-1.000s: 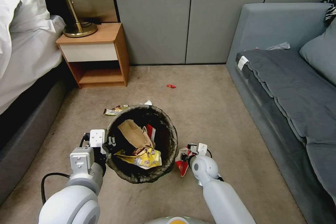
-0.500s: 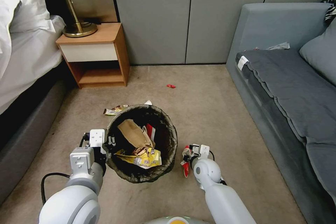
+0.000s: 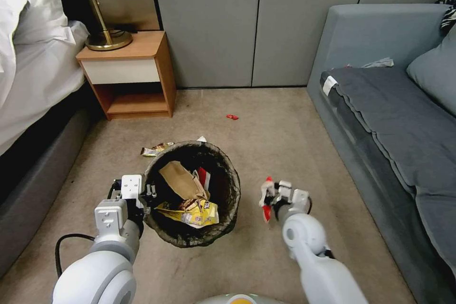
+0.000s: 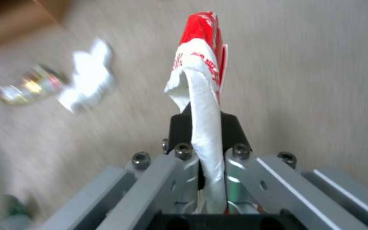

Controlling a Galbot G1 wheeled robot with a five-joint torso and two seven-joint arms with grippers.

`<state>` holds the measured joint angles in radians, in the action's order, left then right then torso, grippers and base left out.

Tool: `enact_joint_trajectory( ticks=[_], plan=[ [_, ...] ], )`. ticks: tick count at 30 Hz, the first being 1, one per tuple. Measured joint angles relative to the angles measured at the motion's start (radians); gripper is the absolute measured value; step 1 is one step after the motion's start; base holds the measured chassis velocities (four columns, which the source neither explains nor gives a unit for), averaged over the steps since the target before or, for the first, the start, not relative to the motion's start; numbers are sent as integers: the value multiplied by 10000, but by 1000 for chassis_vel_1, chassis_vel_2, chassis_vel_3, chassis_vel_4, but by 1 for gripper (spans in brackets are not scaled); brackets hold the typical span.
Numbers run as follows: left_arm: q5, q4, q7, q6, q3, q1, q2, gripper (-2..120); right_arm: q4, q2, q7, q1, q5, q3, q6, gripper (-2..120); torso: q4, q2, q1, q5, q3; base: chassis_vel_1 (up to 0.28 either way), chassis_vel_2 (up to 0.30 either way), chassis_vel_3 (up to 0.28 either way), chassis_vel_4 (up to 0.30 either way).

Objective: Pick up the trash bin, then pick up the garbage from the floor and place it into the trash bin.

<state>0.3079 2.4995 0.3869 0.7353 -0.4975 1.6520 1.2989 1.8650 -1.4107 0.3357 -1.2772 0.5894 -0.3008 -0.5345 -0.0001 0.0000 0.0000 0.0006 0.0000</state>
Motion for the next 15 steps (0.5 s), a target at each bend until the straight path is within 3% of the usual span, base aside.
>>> enact_joint_trajectory(
  ticks=[1,5,8,9,11,13,15],
  plan=[
    [-5,0,3,0,11,5,2,0,928,355,-467,-159,-133,-116,108,0,0,0,0,-7,-1,0,0,0,0],
    [-28,0,-5,0,40,17,11,0,1955,698,-942,-273,-194,-198,147,0,0,0,0,-4,0,0,0,0,0],
    [-90,0,-5,0,74,36,53,0,3289,1160,-2090,-284,-355,-349,559,0,0,1,-1,-4,-1,0,0,0,0],
    [-90,0,-5,0,74,36,53,0,3289,1160,-2090,-284,-355,-349,559,0,0,1,-1,-4,-1,0,0,0,0],
    [-127,0,-5,0,92,62,68,0,3930,1522,-3312,-153,-502,-432,1175,0,1,2,-1,-4,-1,0,0,0,0],
    [-141,0,-5,0,91,70,69,0,4080,1652,-3709,-97,-511,-446,1347,0,0,2,0,-4,-1,0,0,0,0],
    [-156,0,-5,0,91,96,69,0,4371,2042,-4808,53,-513,-466,1794,0,2,1,0,-4,0,0,0,0,0]
  ],
)
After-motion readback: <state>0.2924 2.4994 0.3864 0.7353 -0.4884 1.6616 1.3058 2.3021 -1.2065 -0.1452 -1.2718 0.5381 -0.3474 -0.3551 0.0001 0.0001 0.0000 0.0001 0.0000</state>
